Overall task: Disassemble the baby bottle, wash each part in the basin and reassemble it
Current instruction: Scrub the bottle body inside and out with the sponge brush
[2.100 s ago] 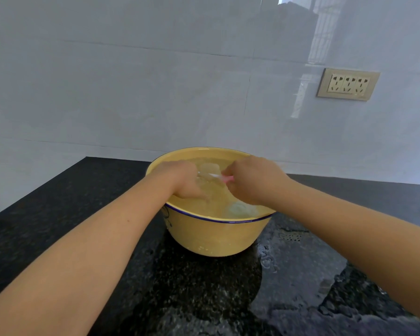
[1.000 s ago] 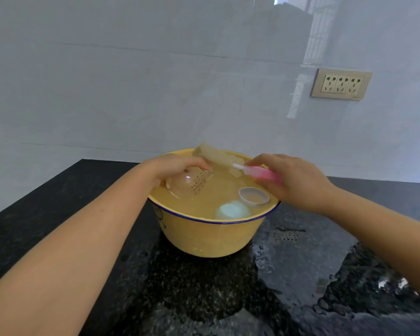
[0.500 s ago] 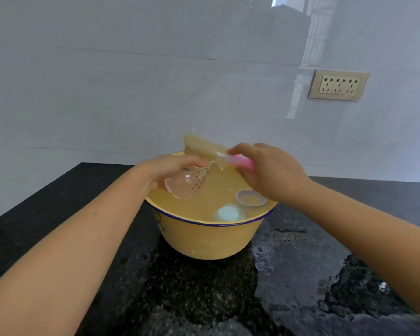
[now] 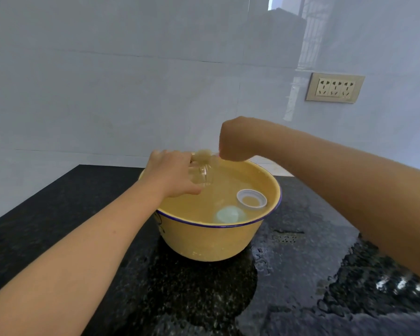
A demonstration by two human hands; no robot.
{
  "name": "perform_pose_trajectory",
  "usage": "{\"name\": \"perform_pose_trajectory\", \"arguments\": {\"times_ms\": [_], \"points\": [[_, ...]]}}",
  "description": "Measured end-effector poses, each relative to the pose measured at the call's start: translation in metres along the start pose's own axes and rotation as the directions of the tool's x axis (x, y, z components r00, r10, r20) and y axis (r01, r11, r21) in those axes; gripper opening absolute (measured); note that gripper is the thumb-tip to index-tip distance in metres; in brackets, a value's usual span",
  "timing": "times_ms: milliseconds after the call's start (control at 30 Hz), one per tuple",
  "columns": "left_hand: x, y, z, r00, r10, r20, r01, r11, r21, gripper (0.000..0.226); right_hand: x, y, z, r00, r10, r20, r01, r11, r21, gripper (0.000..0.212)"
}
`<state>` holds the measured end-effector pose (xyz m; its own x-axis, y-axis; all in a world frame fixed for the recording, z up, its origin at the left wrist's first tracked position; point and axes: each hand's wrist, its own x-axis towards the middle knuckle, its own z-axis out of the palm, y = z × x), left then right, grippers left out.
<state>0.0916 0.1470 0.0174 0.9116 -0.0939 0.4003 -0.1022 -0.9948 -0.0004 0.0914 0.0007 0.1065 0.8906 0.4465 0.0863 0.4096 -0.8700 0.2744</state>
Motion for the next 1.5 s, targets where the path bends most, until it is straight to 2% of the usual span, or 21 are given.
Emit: {"name": "perform_pose_trajectory", "arguments": {"times_ms": [100,167,267,367,467,533,633,767,900,1000,1067,1133,1200,1233,1267,1333,1400,1500], "points": [[0.002,-0.001,0.004,0.979,0.180,-0.100,-0.151,0.959,0.241,0.053,0.016,0.011,-0.004,0.990,0.006,0.139,-0.017,0.996,0.082,0.031],[0.003,-0.001,0.007,0.920,0.358,-0.162,-0.273,0.879,0.391,0.049,0.023,0.021,-0.004,0.964,0.024,0.266,-0.072,0.983,0.170,0.029],[0.003,0.000,0.006,0.843,0.502,-0.194,-0.383,0.813,0.439,0.046,0.034,0.036,0.000,0.907,0.040,0.420,-0.137,0.970,0.203,0.034],[0.004,0.003,0.007,0.755,0.614,-0.229,-0.461,0.746,0.481,0.052,0.039,0.046,0.004,0.859,0.053,0.509,-0.203,0.949,0.243,0.029],[0.005,0.005,0.008,0.675,0.680,-0.287,-0.488,0.703,0.518,0.054,0.041,0.048,0.013,0.804,0.036,0.594,-0.247,0.928,0.278,0.023],[0.005,0.006,0.008,0.651,0.689,-0.320,-0.488,0.702,0.519,0.058,0.042,0.046,0.023,0.770,0.007,0.638,-0.260,0.917,0.303,0.025],[0.005,0.005,0.010,0.659,0.672,-0.338,-0.476,0.720,0.505,0.062,0.041,0.049,0.032,0.776,-0.016,0.630,-0.285,0.883,0.374,0.025],[0.007,0.003,0.011,0.712,0.617,-0.333,-0.438,0.762,0.477,0.062,0.035,0.062,0.029,0.811,-0.012,0.585,-0.322,0.826,0.463,0.021],[0.008,0.001,0.014,0.746,0.601,-0.288,-0.413,0.755,0.509,0.057,0.027,0.073,0.019,0.832,0.013,0.554,-0.350,0.788,0.507,0.019],[0.009,-0.002,0.018,0.792,0.531,-0.302,-0.355,0.802,0.480,0.055,0.020,0.076,0.015,0.850,0.016,0.526,-0.338,0.783,0.522,0.023],[0.007,0.001,0.014,0.844,0.459,-0.277,-0.319,0.845,0.429,0.058,0.015,0.077,0.014,0.869,0.023,0.494,-0.320,0.788,0.527,0.024],[0.003,0.004,0.009,0.938,0.309,-0.157,-0.256,0.922,0.289,0.059,0.010,0.077,0.015,0.891,0.034,0.453,-0.310,0.774,0.552,0.022],[0.001,0.005,0.005,0.995,0.099,0.000,-0.099,0.995,0.013,0.056,0.003,0.077,0.017,0.911,0.048,0.409,-0.314,0.723,0.615,0.019],[0.000,0.005,0.003,0.999,0.013,0.050,-0.005,0.986,-0.167,0.053,-0.001,0.077,0.019,0.920,0.053,0.389,-0.317,0.686,0.655,0.021],[-0.001,0.005,0.000,0.994,-0.062,0.092,0.091,0.931,-0.355,0.050,-0.005,0.076,0.022,0.929,0.055,0.367,-0.314,0.644,0.697,0.026],[0.000,0.005,-0.004,0.966,-0.162,0.200,0.253,0.744,-0.618,0.047,-0.012,0.072,0.030,0.944,0.064,0.324,-0.302,0.567,0.767,0.045],[0.002,0.009,-0.005,0.930,-0.201,0.309,0.367,0.585,-0.723,0.045,-0.020,0.065,0.036,0.958,0.085,0.273,-0.274,0.555,0.786,0.045],[0.003,0.014,-0.005,0.844,-0.193,0.500,0.535,0.377,-0.756,0.039,-0.030,0.053,0.043,0.984,0.127,0.127,-0.179,0.646,0.742,0.033]]}}
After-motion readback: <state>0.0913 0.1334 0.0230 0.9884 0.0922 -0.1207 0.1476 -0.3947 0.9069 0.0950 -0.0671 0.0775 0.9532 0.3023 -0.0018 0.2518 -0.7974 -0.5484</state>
